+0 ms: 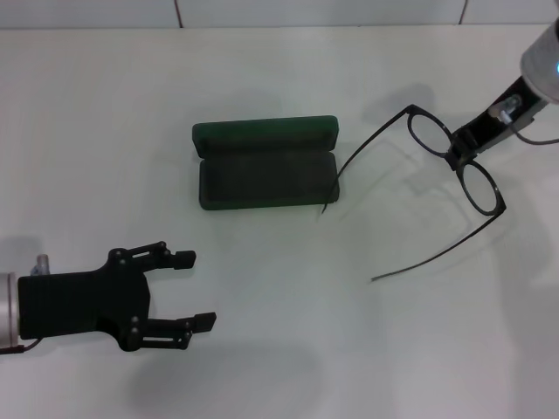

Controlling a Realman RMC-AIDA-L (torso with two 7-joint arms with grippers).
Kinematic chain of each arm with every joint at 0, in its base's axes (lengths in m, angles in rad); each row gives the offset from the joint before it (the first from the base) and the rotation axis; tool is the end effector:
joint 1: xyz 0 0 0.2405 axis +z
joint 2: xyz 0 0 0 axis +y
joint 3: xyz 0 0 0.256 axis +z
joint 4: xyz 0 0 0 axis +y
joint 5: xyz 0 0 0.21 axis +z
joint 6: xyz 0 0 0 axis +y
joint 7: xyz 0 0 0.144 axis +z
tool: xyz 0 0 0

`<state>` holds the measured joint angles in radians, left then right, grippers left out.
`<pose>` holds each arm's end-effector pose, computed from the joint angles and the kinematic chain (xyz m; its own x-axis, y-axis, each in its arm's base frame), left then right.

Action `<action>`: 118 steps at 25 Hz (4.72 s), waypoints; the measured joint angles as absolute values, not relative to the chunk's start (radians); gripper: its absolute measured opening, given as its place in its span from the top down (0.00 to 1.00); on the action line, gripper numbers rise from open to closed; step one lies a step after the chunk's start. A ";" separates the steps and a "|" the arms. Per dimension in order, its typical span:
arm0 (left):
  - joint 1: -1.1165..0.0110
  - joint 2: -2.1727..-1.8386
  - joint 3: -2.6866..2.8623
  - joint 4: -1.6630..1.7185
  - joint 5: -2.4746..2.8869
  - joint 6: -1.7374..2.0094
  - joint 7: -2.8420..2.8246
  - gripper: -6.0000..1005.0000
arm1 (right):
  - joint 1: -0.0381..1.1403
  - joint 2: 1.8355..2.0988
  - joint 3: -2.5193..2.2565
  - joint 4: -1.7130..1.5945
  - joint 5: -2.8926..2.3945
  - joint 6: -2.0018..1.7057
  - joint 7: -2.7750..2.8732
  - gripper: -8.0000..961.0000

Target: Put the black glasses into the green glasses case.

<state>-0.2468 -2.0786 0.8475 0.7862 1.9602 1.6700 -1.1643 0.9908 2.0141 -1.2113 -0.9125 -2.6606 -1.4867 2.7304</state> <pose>-0.3113 0.2463 0.0011 0.8721 0.2506 0.4203 0.3415 -0.9269 -0.1560 0.1411 0.4252 0.0042 0.6009 -0.7862 0.1444 -0.6493 -0.5855 -0.4854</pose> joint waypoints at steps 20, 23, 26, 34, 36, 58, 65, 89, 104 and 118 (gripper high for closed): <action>-0.374 -2.087 0.833 0.597 1.941 1.648 -1.218 0.11 | 0.708 2.010 -0.905 -0.938 -2.079 -1.340 2.137 0.91; -0.397 -2.089 0.829 0.563 1.920 1.638 -1.190 0.11 | 0.691 2.010 -0.900 -0.877 -1.941 -1.320 2.030 0.91; -0.427 -2.091 0.837 0.515 1.880 1.641 -1.124 0.11 | 0.681 2.009 -0.895 -0.805 -1.819 -1.312 1.939 0.91; -0.535 -2.095 0.845 0.350 1.825 1.623 -0.859 0.31 | 0.678 2.007 -0.894 -0.730 -1.726 -1.302 1.852 0.91; -0.562 -2.097 0.849 0.319 1.819 1.620 -0.819 0.36 | 0.674 2.011 -0.894 -0.698 -1.683 -1.300 1.832 0.91; -0.654 -2.102 0.849 0.244 1.806 1.555 -0.801 0.99 | 0.714 2.012 -1.023 -0.645 -1.656 -1.387 1.790 0.91; -0.656 -2.101 0.847 0.244 1.759 1.556 -0.804 0.99 | 0.725 2.014 -1.051 -0.602 -1.660 -1.376 1.767 0.91; -0.681 -2.098 0.850 0.244 1.723 1.561 -0.802 0.99 | 0.743 2.014 -1.180 -0.591 -1.709 -1.384 1.719 0.91; -0.682 -2.098 0.850 0.248 1.721 1.553 -0.799 0.99 | 0.742 2.012 -1.177 -0.594 -1.709 -1.406 1.679 0.91; -0.679 -2.097 0.849 0.252 1.720 1.559 -0.809 0.99 | 0.724 2.001 -1.094 -0.595 -1.705 -1.388 1.678 0.91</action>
<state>-0.6785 -2.0965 0.8492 0.2516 1.7198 1.5593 -0.8088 0.7241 2.0008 -1.0943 -0.5949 -1.7051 -1.3877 1.6780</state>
